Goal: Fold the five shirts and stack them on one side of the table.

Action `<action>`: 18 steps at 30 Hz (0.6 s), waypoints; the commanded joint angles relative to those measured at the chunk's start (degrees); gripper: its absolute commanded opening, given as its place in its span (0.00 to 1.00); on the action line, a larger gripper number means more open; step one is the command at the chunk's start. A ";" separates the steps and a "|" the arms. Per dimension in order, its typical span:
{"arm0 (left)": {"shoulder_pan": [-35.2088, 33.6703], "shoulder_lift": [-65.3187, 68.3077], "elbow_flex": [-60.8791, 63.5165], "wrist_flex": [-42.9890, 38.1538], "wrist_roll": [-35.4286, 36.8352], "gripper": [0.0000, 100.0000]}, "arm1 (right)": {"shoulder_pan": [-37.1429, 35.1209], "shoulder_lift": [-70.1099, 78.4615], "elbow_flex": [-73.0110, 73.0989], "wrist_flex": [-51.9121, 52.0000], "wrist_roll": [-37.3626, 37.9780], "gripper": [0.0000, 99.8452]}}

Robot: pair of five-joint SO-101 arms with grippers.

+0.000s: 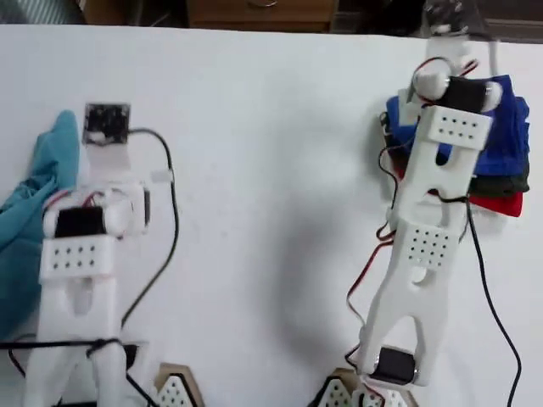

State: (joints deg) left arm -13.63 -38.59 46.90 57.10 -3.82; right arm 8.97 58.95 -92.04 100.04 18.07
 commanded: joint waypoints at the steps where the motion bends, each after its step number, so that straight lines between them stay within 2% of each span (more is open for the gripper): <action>1: -0.44 -4.40 5.67 -5.10 -3.34 0.03 | -0.13 0.04 0.53 1.27 0.00 0.02; 7: -0.44 -6.33 13.32 -11.69 -6.24 0.03 | 0.48 -3.82 7.03 1.27 0.00 0.02; 12: 0.00 -6.33 17.63 -15.82 -5.80 0.03 | -1.63 -12.00 22.07 1.27 0.09 0.02; 18: 0.00 -6.24 21.14 -18.90 -5.63 0.03 | -0.48 -18.77 36.04 1.19 0.09 0.02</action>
State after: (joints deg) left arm -13.71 -43.43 67.56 40.48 -9.71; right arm 7.91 46.64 -59.96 100.04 18.07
